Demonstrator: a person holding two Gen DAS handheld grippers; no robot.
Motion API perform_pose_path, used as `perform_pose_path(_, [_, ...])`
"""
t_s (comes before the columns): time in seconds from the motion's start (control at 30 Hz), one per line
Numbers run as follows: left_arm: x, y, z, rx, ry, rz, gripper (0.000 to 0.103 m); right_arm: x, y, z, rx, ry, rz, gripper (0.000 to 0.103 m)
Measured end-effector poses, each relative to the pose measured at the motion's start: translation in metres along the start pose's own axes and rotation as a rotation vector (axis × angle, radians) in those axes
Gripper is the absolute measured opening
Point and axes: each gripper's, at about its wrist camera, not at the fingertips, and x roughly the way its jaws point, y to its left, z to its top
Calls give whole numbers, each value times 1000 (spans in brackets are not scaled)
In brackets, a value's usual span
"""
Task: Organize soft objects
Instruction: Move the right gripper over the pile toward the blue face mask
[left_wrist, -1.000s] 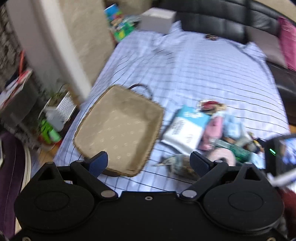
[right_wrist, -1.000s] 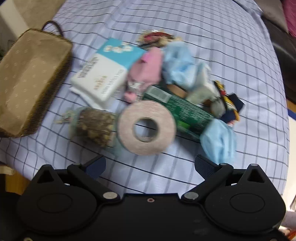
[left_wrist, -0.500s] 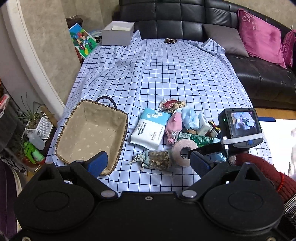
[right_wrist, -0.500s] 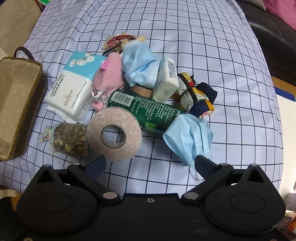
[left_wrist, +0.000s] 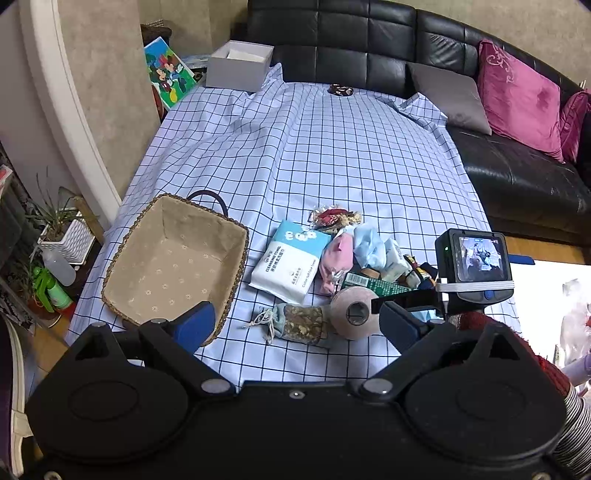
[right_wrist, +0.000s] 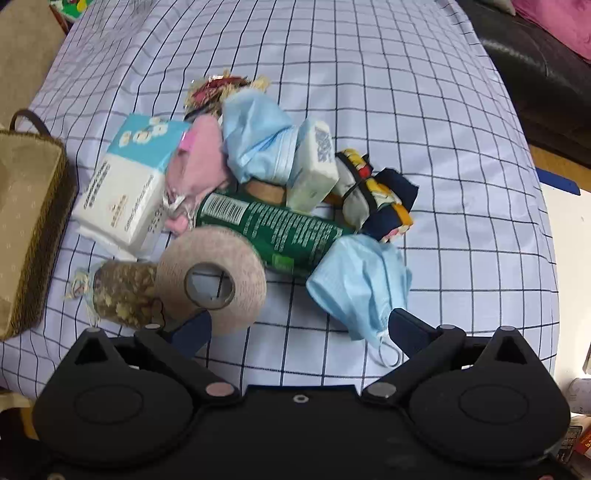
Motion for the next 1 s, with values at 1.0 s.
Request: perform_pose_path(1.0, [122,20,78,-45,102,273,96,14,-70,3,96,-39,-77,100])
